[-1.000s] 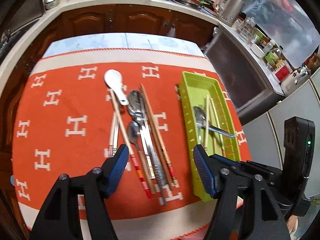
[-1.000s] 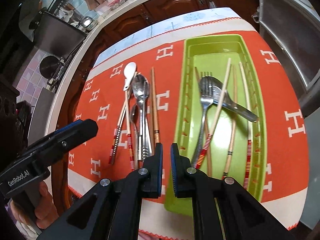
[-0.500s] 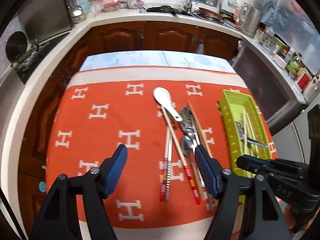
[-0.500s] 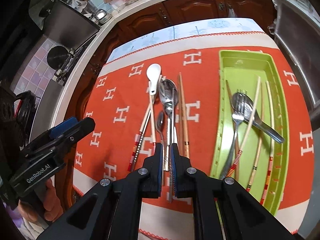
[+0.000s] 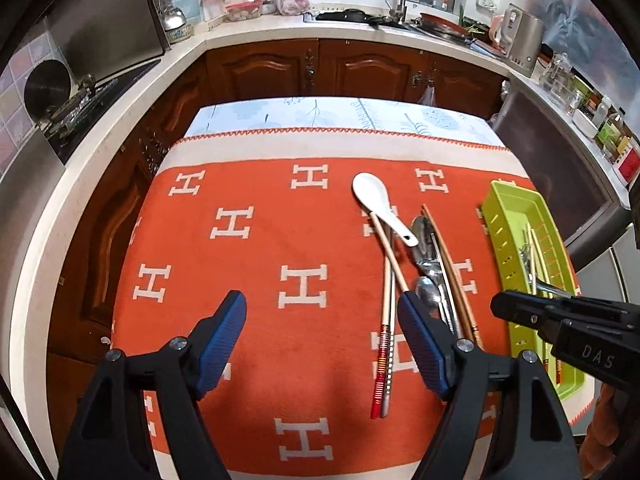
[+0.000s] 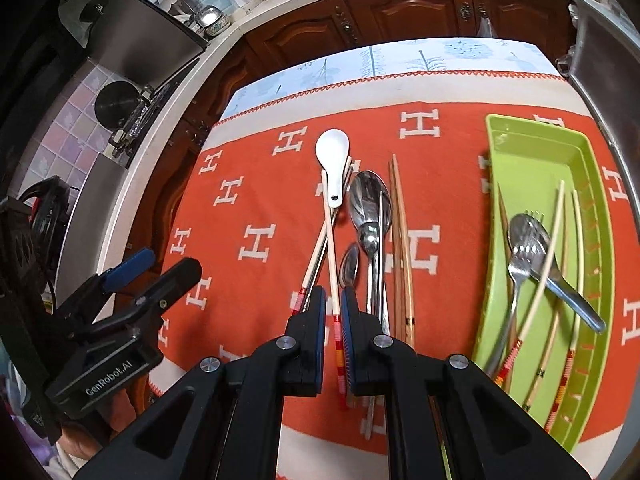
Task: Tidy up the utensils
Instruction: 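Move both open tools back over the utensil pile, then grasp the white ceramic spoon with the right tool while the left tool grasps two red-banded chopsticks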
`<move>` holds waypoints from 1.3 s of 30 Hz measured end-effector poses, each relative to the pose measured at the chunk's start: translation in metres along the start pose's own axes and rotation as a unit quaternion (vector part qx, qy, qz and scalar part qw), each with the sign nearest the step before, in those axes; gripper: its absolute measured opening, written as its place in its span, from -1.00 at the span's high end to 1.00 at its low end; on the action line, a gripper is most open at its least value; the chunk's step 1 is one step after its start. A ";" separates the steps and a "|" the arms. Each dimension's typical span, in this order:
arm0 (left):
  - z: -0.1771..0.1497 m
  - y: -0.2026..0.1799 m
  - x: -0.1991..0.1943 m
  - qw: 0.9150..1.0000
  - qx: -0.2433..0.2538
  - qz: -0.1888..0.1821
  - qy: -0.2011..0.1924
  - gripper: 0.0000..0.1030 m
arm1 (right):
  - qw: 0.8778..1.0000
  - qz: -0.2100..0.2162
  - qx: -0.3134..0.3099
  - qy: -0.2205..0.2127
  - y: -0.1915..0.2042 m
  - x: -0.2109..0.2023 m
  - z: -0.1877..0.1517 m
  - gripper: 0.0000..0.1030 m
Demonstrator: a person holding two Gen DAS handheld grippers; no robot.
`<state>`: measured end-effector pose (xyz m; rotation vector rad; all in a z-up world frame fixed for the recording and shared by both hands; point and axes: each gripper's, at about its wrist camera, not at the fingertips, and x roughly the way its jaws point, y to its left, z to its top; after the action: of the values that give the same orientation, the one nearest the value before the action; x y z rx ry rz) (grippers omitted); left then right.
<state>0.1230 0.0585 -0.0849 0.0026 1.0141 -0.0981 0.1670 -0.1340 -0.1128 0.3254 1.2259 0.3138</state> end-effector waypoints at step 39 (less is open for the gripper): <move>0.040 0.002 0.127 0.991 -0.017 -0.088 0.102 -0.48 | 0.999 -0.003 0.009 0.050 0.003 0.160 0.133 0.96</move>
<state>0.2237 0.0486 -0.1712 -0.1101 1.2192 -0.2458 0.3424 -0.0761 -0.2088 0.3248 1.3297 0.3160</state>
